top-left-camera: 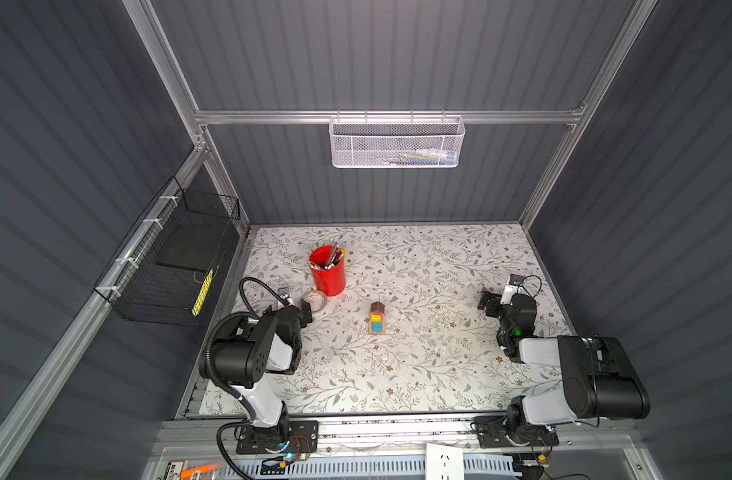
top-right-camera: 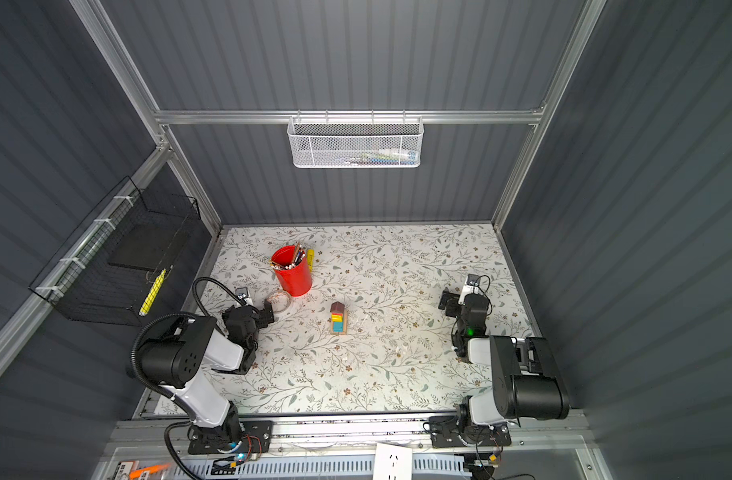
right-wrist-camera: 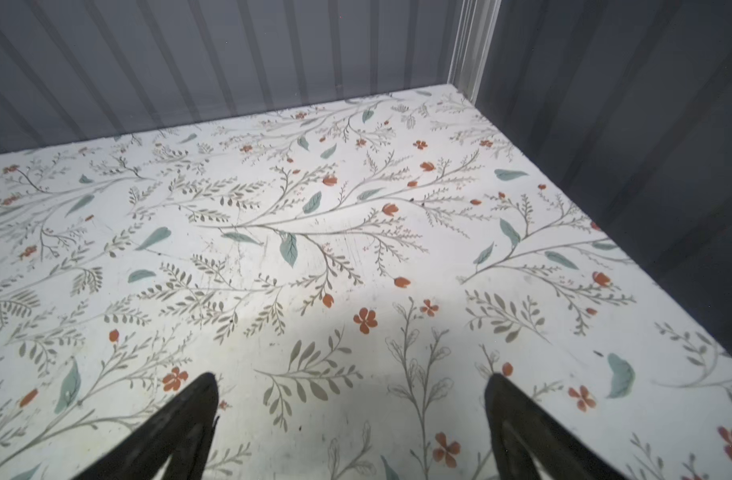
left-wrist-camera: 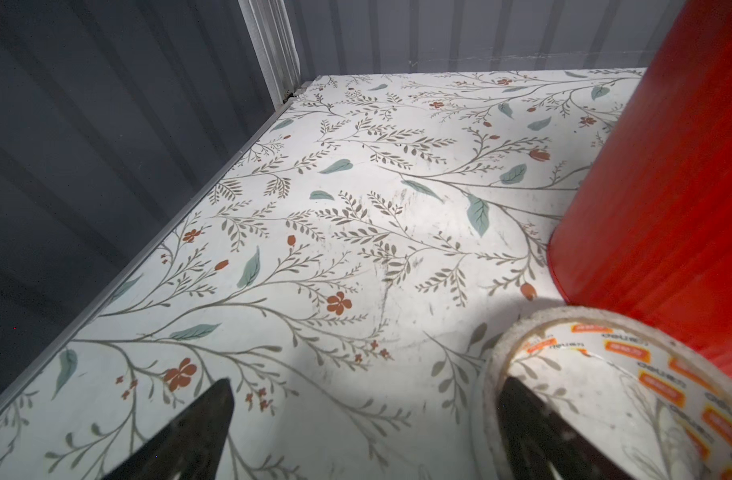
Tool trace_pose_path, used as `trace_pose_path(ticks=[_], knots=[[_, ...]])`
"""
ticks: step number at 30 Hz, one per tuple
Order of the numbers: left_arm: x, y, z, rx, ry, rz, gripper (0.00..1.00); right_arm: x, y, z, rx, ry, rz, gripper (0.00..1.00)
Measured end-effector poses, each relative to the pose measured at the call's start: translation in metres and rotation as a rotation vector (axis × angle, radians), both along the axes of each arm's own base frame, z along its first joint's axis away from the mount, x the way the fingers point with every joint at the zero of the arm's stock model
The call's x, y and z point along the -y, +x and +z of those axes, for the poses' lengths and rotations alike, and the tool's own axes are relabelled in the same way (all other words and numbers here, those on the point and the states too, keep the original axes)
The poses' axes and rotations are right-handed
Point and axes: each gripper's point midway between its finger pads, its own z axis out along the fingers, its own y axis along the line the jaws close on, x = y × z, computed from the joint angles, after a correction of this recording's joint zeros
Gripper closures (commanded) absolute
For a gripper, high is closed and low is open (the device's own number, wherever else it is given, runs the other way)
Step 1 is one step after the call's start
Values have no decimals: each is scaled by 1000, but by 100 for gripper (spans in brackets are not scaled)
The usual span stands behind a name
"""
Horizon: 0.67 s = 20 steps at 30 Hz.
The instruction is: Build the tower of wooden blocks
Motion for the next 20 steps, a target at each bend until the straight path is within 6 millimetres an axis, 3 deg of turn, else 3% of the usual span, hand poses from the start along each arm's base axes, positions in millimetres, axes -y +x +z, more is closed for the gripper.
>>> trace_pose_path(ticks=[4, 6, 20], knots=[[-1, 34, 21, 27, -5, 21, 0, 0, 3, 8, 34, -4, 1, 1], [-2, 40, 29, 51, -13, 28, 0, 0, 3, 11, 45, -5, 2, 1], [-3, 35, 14, -15, -2, 34, 0, 0, 4, 15, 61, -6, 2, 1]])
